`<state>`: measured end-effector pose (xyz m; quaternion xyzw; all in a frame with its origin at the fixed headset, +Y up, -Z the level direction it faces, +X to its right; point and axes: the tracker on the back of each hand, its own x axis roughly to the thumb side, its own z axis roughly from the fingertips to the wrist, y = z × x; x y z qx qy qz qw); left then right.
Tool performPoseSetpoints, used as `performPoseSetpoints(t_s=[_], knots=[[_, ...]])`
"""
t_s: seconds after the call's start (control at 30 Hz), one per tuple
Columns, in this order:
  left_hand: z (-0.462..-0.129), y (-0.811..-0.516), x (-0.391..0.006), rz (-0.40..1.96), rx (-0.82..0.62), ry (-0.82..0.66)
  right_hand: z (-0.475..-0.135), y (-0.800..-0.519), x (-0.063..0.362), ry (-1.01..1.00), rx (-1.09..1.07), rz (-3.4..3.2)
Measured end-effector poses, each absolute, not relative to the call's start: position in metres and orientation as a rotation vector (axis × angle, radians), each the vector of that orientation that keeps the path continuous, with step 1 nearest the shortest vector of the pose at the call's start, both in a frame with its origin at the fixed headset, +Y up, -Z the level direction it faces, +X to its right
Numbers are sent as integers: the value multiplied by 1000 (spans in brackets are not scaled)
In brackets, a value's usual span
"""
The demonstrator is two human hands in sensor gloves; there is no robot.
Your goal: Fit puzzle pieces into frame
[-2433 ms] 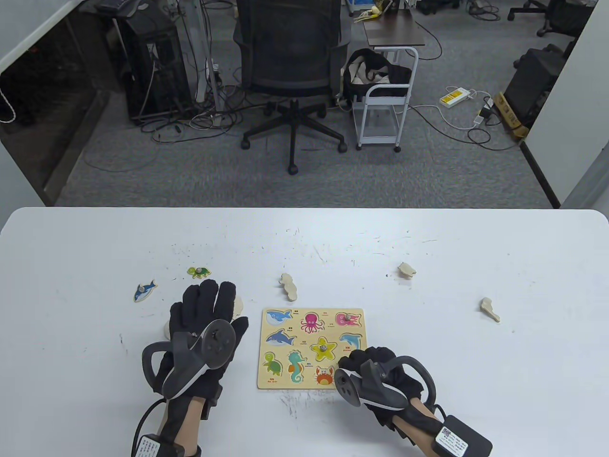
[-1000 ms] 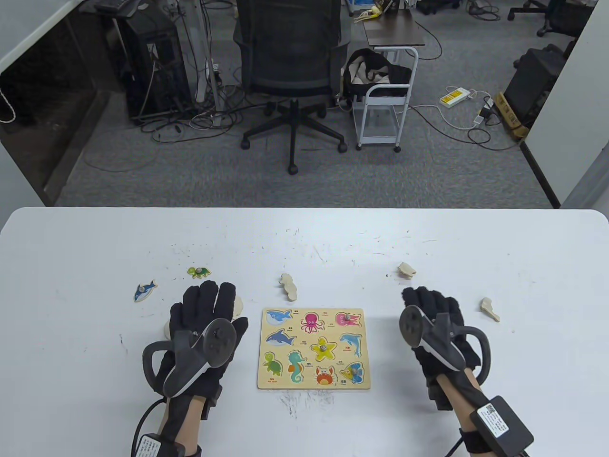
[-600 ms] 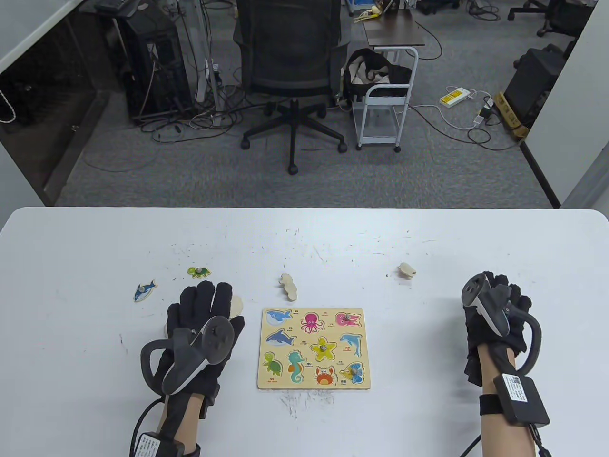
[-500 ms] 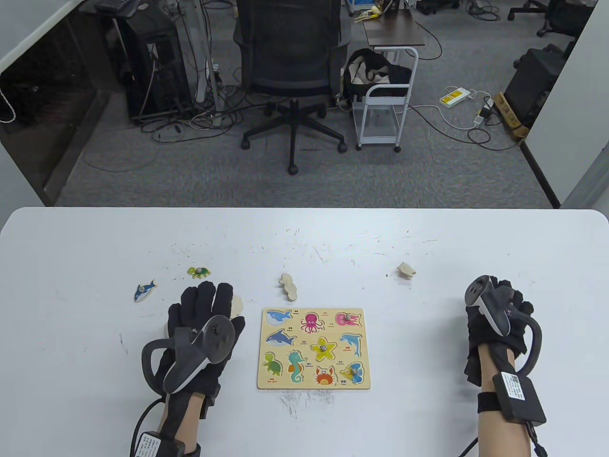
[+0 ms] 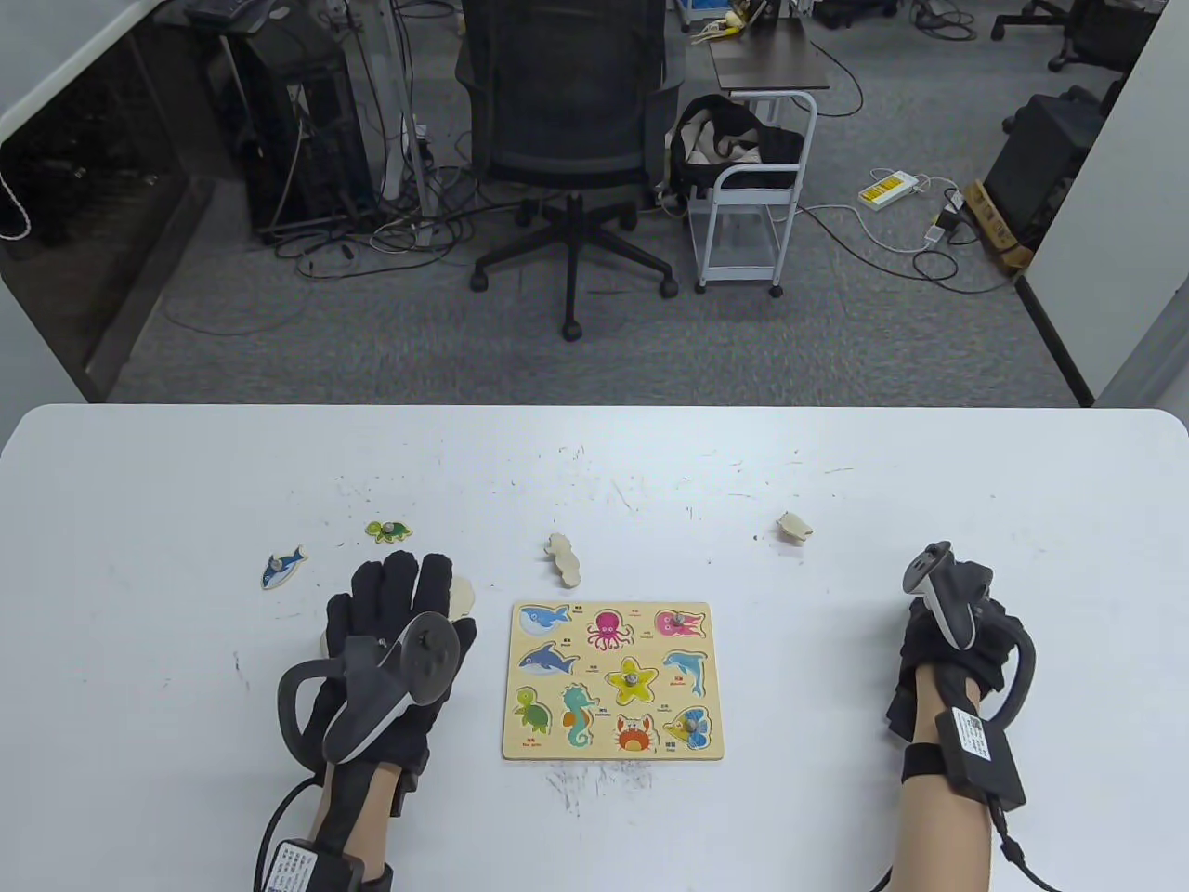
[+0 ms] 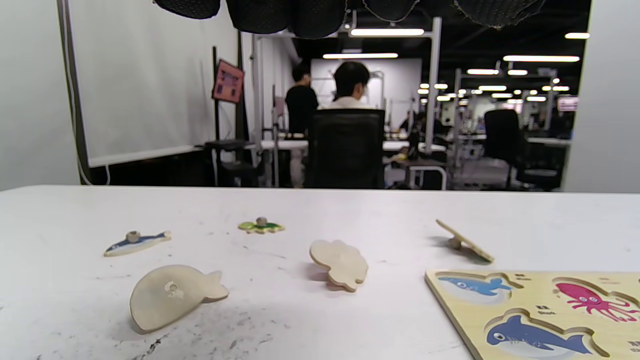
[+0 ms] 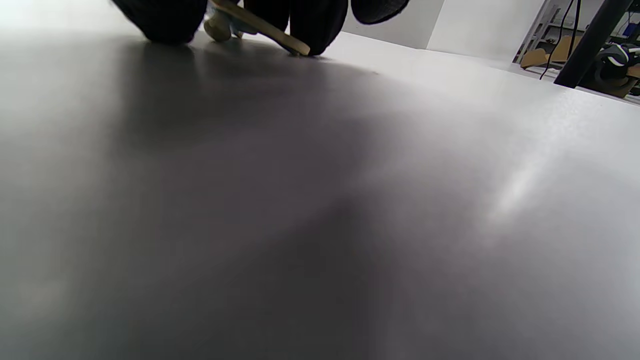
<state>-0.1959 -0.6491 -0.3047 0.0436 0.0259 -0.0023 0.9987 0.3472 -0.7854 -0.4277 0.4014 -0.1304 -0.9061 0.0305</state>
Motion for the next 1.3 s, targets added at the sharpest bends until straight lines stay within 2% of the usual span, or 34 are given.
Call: performPoseSetpoints(t_s=[0.4, 0.57, 0.7, 0.83, 1.0, 1.13, 1.3], knots=[[-306, -650, -196, -4, 84, 49, -422, -779, 347, -285, 1295, -2805], [-305, -649, -196, 13, 94, 40, -413, -766, 344, -230, 1197, -2888], [-303, -646, -195, 25, 101, 31, -402, -736, 323, -94, 979, -3044], [-300, -644, -194, 33, 114, 18, -386, -697, 282, 31, 711, -3211], [-297, -641, -191, 57, 131, -3, -360, -665, 229, 144, 378, -3413], [-297, -642, -187, 105, 113, -25, -336, -649, 187, 189, 86, -3571], [-296, -644, -180, 268, 82, -106, -315, -641, 145, 103, -285, -3738]])
